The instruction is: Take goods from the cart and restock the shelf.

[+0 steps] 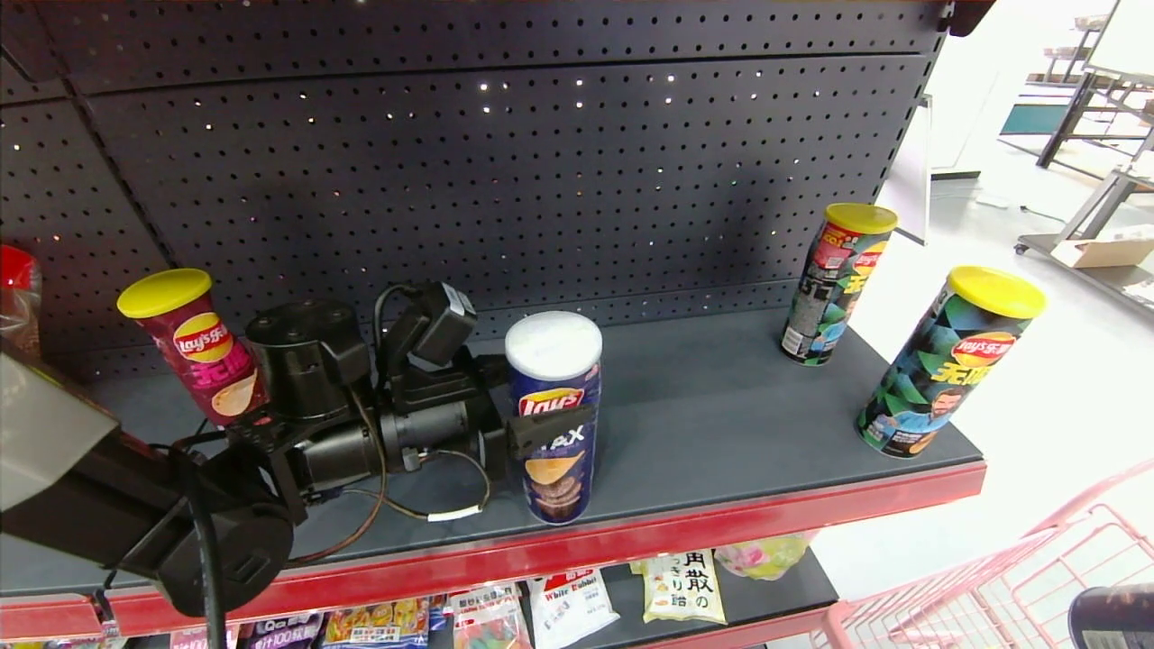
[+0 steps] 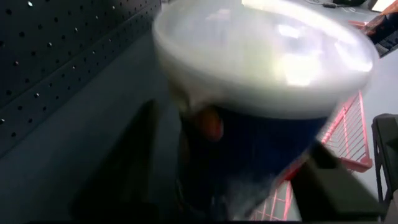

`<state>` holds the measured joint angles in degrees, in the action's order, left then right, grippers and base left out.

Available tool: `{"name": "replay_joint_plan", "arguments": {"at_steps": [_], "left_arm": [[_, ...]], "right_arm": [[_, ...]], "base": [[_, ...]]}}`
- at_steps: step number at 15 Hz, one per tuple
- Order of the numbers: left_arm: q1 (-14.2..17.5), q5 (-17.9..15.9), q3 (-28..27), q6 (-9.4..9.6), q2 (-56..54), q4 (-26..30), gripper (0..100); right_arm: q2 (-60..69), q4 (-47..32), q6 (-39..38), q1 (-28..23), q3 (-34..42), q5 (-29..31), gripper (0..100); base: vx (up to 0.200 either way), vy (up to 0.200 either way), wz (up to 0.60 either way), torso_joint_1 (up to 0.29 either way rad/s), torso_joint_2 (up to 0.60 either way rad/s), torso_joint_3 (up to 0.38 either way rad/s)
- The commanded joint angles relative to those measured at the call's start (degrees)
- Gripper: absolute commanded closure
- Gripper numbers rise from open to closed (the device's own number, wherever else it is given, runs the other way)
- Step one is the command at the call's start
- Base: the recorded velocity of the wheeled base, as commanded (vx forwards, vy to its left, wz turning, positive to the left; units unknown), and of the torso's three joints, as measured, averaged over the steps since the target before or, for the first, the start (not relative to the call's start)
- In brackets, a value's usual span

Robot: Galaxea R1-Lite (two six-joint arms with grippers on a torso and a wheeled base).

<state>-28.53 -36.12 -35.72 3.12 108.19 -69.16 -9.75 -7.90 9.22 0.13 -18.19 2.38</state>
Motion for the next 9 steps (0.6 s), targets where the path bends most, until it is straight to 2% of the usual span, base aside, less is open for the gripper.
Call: {"name": "replay_joint_plan", "arguments": {"at_steps": [1,5,8,9], "left_arm": [[0.0,0.0,-0.1,-0.04,0.1,-0.5,0],[0.0,-0.4,0.6,-0.48,-2.6,-0.4,0],[0.2,-0.4,2.0,-3.47,-7.1,-0.2,0],[0.6,-0.4,3.0,-3.74,-8.8,-0.2,0]], "right_arm": [[0.0,0.0,0.0,0.0,0.0,0.0,100],[0.0,-0.1,0.0,0.0,0.2,0.0,100],[-0.4,-0.1,0.0,0.0,0.2,0.0,100],[-0.6,0.0,0.0,0.0,0.2,0.0,100]], "base": [[0.0,0.0,0.0,0.0,0.0,0.0],[0.0,0.0,0.0,0.0,0.0,0.0],[0.0,0.0,0.0,0.0,0.0,0.0],[0.0,0.0,0.0,0.0,0.0,0.0]]}}
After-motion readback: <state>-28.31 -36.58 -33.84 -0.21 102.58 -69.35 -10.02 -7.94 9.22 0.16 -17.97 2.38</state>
